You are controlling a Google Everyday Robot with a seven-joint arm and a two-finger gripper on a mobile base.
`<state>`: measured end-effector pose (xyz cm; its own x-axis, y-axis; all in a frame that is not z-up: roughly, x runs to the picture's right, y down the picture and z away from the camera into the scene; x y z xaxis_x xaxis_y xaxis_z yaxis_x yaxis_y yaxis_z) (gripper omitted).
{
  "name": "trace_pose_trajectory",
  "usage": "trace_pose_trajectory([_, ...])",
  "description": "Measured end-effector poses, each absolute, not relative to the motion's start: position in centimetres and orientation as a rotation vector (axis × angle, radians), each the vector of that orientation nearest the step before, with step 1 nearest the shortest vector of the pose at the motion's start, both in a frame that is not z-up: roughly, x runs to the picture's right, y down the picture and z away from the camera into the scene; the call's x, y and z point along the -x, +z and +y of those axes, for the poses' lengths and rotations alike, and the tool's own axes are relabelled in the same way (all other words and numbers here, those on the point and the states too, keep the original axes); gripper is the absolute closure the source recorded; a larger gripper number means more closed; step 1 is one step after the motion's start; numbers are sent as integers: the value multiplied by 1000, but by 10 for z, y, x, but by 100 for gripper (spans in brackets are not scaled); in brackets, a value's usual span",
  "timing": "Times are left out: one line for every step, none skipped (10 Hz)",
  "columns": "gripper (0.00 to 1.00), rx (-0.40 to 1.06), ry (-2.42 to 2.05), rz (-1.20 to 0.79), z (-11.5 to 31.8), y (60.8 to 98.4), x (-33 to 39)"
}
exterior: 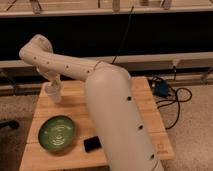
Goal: Place the white sponge in the ceramic cup
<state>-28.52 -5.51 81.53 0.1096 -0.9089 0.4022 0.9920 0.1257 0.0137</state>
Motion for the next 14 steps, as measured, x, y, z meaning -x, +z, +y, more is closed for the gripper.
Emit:
trace_pose_trajectory([72, 287, -1426, -359, -56, 817, 289])
trace_pose_trajectory([60, 283, -1427, -375, -57, 821, 294])
trace_pose_trajectory([50, 278, -1428, -387, -57, 822, 298])
trace_pose_trajectory([41, 274, -1429, -397, -58, 824, 301])
trace_pose_trajectory([29, 269, -1430, -411, -59, 825, 306])
trace_pose_trajectory([22, 266, -1432, -422, -58, 827, 309])
trace_pose_trajectory([20, 263, -1435, -430, -58, 828, 312])
trace_pose_trajectory([20, 261, -1437, -438, -57, 829, 314])
trace_pose_trajectory([20, 260, -1437, -446, -56, 829, 315])
trace_pose_trajectory([20, 259, -1437, -452, -55, 829, 316])
trace_pose_trajectory([20, 258, -1436, -460, -53, 828, 316])
trace_pose_trajectory([21, 258, -1429, -458, -52, 827, 314])
trace_pose_trajectory([25, 261, -1428, -454, -52, 826, 311])
trace_pose_trajectory([34, 264, -1426, -452, -51, 825, 307])
